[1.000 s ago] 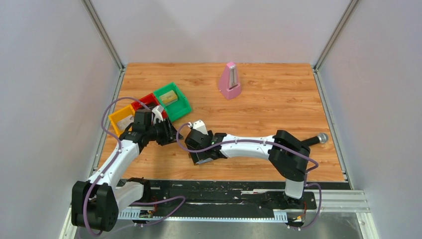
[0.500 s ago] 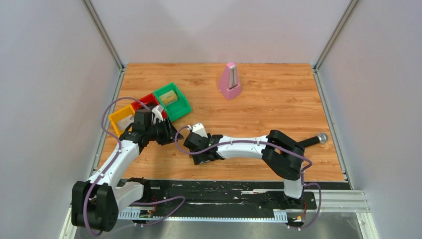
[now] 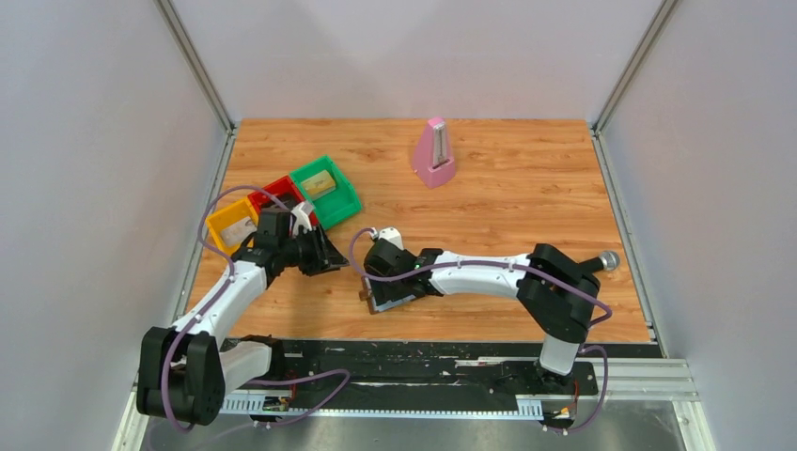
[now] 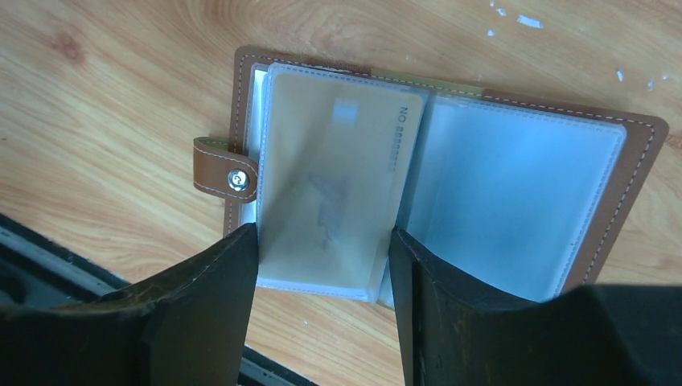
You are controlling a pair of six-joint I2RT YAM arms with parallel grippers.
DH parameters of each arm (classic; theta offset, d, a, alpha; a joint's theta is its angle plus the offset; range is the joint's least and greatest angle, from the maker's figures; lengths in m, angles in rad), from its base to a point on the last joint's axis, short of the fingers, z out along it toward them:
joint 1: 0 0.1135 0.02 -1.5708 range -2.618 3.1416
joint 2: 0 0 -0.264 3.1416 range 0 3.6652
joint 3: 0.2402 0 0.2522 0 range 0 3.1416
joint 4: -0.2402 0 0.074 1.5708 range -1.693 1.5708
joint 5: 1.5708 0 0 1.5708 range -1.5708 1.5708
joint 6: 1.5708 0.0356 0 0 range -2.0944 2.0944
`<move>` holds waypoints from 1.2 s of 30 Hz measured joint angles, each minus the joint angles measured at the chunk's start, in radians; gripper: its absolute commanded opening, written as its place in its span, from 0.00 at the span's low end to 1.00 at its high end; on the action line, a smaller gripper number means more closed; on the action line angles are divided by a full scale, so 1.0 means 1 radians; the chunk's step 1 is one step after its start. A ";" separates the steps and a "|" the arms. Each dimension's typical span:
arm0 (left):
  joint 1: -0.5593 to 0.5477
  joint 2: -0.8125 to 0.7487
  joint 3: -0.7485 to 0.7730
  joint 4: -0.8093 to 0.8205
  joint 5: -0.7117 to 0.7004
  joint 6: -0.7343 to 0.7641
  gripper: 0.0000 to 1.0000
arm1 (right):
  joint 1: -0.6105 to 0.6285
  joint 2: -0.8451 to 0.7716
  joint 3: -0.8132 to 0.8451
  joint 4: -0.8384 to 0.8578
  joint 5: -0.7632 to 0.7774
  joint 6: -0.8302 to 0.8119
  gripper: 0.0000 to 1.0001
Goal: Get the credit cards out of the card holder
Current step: Remove the credit card from the card holder.
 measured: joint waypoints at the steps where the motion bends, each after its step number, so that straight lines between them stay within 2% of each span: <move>1: -0.003 0.004 0.000 0.004 0.004 0.000 0.43 | -0.009 -0.015 -0.018 0.017 -0.019 0.005 0.56; 10: -0.051 0.093 -0.037 0.135 0.072 -0.031 0.39 | -0.085 -0.101 -0.151 0.165 -0.189 0.047 0.55; 17: -0.087 0.183 -0.058 0.224 0.107 -0.069 0.28 | -0.122 -0.148 -0.223 0.257 -0.290 0.082 0.55; 31: -0.151 0.334 -0.069 0.389 0.156 -0.134 0.25 | -0.127 -0.157 -0.240 0.319 -0.343 0.101 0.56; 36: -0.164 0.340 -0.069 0.410 0.174 -0.152 0.25 | -0.127 -0.157 -0.240 0.319 -0.346 0.102 0.64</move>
